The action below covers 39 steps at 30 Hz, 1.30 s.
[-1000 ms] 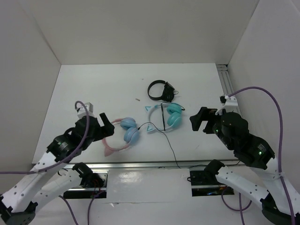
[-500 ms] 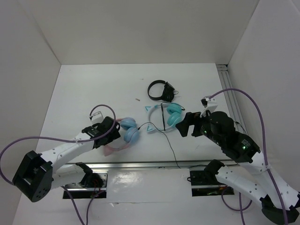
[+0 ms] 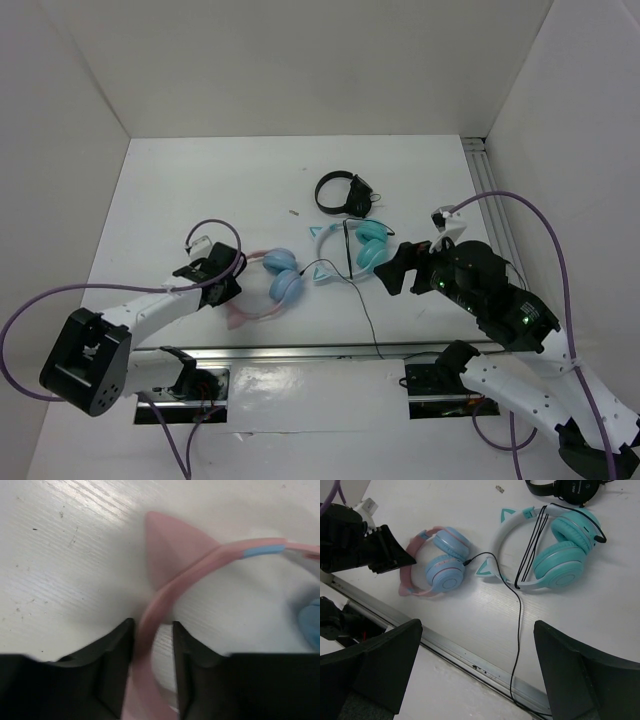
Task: Wrap the headphones
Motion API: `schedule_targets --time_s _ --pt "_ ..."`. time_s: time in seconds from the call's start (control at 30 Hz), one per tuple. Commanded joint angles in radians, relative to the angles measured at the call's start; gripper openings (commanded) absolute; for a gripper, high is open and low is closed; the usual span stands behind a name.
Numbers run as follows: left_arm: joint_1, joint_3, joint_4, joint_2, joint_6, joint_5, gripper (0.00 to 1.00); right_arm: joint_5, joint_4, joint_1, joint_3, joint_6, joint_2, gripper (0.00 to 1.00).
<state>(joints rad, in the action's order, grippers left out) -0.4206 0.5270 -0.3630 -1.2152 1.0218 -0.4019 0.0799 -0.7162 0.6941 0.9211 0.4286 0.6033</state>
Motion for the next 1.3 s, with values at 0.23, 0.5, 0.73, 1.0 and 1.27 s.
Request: schedule_targets --time_s 0.23,0.5,0.73,1.0,1.27 --pt "0.002 -0.045 -0.033 0.049 0.026 0.066 0.03 0.018 0.081 0.002 0.016 -0.004 -0.016 1.00" --pt "-0.073 0.051 -0.152 0.206 -0.031 0.143 0.00 0.018 0.133 0.002 0.027 0.015 -0.005 1.00" --pt "-0.083 0.362 -0.396 0.370 -0.098 0.147 0.00 0.002 0.245 0.002 0.048 -0.034 0.036 1.00" --pt "-0.083 0.899 -0.698 0.313 -0.219 -0.075 0.00 -0.062 0.584 0.002 -0.109 -0.129 0.026 1.00" --pt "-0.083 1.220 -0.766 0.194 -0.304 -0.103 0.00 -0.094 0.865 0.002 -0.240 -0.148 0.275 0.94"
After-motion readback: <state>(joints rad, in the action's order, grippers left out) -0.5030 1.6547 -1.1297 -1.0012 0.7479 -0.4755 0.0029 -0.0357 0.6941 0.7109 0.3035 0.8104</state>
